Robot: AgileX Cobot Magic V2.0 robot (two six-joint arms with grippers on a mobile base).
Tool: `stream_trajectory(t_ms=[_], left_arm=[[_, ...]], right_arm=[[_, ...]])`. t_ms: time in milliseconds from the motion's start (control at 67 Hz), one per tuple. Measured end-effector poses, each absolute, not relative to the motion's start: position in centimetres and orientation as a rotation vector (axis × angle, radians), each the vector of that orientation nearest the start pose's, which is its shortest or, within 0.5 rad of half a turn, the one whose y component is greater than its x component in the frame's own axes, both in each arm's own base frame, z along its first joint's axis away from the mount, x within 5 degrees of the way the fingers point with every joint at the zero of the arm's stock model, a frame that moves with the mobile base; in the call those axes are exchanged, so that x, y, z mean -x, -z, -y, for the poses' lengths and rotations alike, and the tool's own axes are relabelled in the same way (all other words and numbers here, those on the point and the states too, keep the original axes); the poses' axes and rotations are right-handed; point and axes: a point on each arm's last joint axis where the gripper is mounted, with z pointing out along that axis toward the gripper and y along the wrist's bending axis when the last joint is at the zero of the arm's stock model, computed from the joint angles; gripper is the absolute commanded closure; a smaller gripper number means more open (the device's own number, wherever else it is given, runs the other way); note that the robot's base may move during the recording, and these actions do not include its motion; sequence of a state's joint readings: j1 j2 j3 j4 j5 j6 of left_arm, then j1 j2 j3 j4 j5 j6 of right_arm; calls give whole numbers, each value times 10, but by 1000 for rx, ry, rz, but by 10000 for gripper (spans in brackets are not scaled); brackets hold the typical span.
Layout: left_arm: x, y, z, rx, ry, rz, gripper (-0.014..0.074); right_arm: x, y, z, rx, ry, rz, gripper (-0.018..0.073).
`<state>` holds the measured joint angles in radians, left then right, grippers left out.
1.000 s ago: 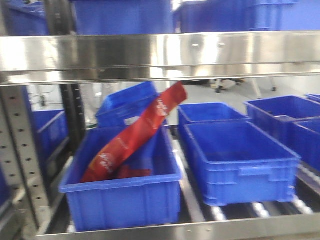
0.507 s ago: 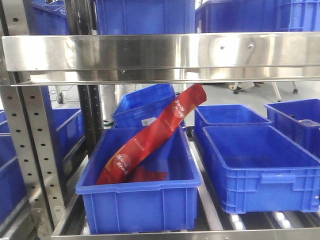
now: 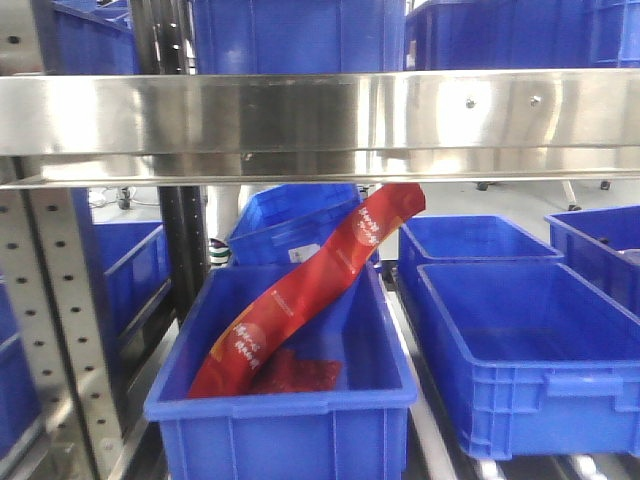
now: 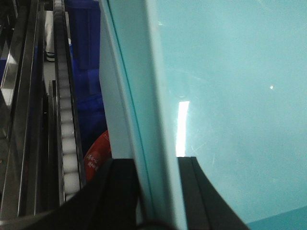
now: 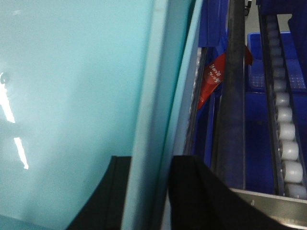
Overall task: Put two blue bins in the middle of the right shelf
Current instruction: 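Drive the base up to the shelf, aligning the held teal bin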
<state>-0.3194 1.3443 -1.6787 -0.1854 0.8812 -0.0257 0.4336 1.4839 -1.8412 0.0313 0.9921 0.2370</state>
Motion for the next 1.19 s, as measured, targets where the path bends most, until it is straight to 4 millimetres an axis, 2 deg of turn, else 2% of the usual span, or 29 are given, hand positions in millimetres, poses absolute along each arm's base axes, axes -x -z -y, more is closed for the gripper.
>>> stream_trajectory(t_ms=[1194], left_arm=[[-257, -490, 99, -270, 436, -2027, 707]], right_arm=[[-279, -488, -132, 208, -433, -2139, 721]])
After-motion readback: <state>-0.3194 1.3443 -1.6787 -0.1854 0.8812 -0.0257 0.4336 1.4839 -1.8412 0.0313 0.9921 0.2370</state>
